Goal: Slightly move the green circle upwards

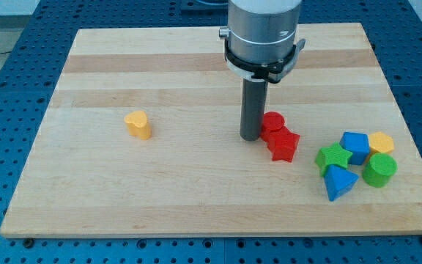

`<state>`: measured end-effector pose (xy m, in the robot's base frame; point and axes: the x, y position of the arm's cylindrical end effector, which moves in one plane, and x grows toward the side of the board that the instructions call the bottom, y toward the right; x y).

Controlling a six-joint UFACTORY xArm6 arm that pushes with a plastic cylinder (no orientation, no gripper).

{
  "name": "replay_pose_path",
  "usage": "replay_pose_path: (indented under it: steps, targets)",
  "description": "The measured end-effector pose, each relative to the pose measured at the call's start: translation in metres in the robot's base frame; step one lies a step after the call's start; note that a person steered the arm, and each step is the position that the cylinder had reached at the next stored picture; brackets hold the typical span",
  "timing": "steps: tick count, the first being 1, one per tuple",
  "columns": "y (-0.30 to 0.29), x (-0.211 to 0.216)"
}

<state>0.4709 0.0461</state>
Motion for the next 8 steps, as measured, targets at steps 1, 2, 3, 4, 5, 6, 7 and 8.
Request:
replay_pose_path:
  steps: [1,2,3,4,5,6,7,8]
  targets:
    - [-0.033,0.003]
    - [-0.061,0.031]
    - [-0.051,0.076]
    - [-0.005,0.096]
    - [0.058,0.095]
    - [0.07,0.094]
    - [0.051,0.093]
    - [0.031,0.113]
